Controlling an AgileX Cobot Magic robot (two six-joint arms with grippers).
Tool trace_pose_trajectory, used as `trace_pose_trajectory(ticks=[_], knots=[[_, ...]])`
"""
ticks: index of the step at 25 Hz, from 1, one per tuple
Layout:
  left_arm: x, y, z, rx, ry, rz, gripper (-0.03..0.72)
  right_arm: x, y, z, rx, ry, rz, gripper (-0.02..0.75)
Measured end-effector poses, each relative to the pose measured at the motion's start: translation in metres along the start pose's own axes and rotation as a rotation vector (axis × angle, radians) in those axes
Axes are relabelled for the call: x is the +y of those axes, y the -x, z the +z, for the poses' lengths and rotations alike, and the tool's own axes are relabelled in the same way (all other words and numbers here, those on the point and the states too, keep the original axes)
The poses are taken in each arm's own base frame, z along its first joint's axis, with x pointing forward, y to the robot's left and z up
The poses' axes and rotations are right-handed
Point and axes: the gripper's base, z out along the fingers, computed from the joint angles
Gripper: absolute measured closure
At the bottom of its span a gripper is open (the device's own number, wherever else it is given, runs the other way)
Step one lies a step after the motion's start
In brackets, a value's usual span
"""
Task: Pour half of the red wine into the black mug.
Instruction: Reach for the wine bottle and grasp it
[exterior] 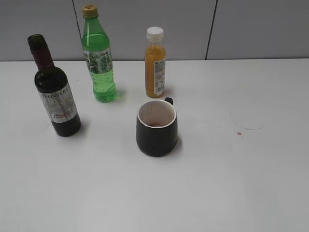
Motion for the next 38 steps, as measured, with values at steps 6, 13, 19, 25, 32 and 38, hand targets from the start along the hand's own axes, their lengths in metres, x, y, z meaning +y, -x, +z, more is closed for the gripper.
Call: trace_pose_trajectory(ticks=[6,13,19,25,32,38], knots=[[0.000,0.000,0.000,0.000,0.000,0.000,0.099,0.008,-0.057,0.014,-0.047,-0.011,0.001,0.186],[0.000,0.000,0.000,-0.001,0.000,0.000,0.099,0.013,-0.088,-0.006,-0.218,-0.045,-0.018,0.186],[0.000,0.000,0.000,-0.001,0.000,0.000,0.099,0.018,-0.108,-0.029,-0.435,-0.075,-0.032,0.186],[0.000,0.000,0.000,-0.001,0.000,0.000,0.099,0.023,-0.125,-0.043,-0.594,-0.093,-0.041,0.186],[0.000,0.000,0.000,0.000,0.000,0.000,0.099,0.023,-0.140,-0.052,-0.708,-0.128,-0.002,0.186],[0.000,0.000,0.000,0.000,0.000,0.000,0.099,0.020,-0.141,-0.051,-0.710,-0.091,0.083,0.186]])
